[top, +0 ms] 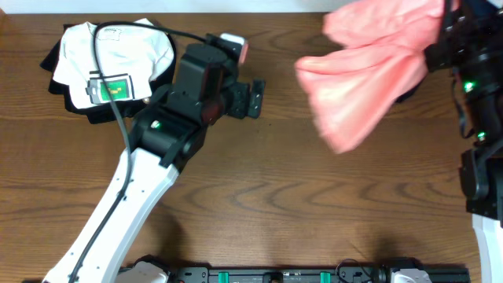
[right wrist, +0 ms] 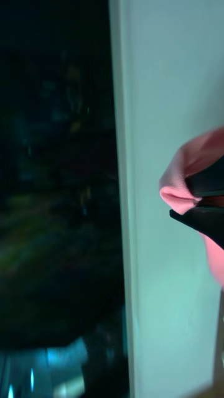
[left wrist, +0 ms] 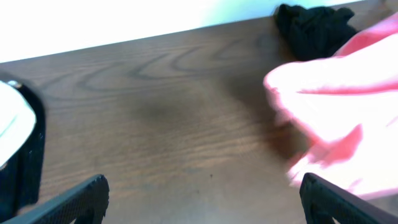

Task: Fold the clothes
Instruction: 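Lift the pink T-shirt with the right gripper toward the table center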

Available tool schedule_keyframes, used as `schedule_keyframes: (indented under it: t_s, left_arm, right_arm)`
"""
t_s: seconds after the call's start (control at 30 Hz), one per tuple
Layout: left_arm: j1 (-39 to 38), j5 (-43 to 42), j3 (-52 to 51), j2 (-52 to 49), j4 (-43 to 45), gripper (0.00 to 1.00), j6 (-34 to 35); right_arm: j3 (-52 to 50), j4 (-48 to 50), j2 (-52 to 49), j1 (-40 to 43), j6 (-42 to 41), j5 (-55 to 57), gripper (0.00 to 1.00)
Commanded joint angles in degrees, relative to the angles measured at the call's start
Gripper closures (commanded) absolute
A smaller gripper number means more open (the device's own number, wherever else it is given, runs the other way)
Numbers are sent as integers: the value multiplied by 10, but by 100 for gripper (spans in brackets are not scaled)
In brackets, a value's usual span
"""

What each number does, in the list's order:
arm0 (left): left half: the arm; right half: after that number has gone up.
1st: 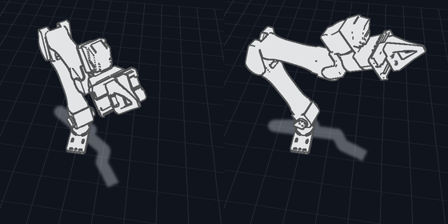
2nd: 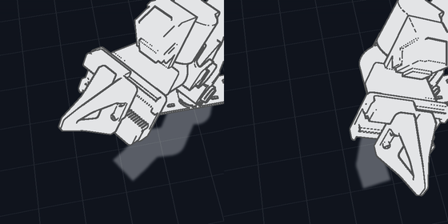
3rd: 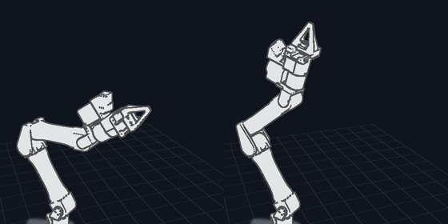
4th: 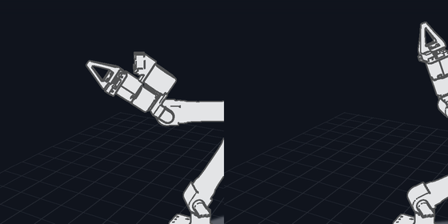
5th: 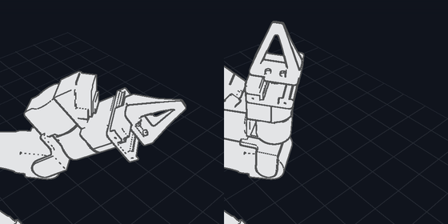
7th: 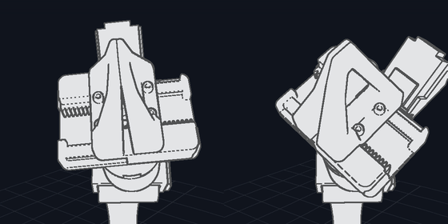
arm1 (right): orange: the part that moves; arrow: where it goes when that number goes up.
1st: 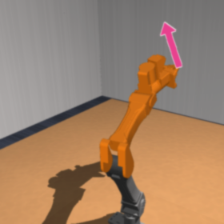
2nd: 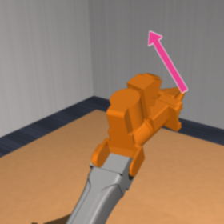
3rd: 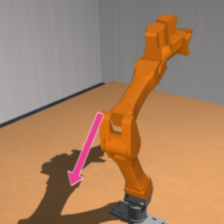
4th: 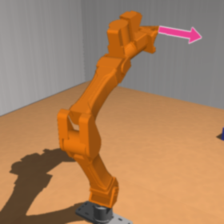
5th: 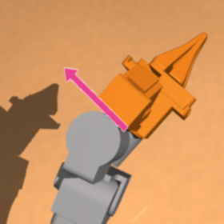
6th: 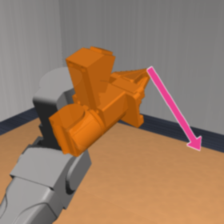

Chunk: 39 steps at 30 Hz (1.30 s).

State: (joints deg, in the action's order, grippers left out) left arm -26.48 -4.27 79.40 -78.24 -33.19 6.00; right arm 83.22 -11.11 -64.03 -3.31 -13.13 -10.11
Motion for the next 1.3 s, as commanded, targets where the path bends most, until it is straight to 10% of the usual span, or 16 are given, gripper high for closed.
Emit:
schedule_keyframes:
  t_s: [0.0, 0.6, 1.27]
  left_arm:
    - [4, 5, 9, 25, -24, 2, 3]
    - [11, 5, 9, 58, -106, 2, -53]
    - [36, -148, 7, 49, -124, 2, -84]
  right_arm:
    - [6, -3, -12, -39, 5, -1, 99]
    - [6, 39, -133, -78, 85, -304, 99]
    - [6, 54, -200, -170, 127, -214, 99]
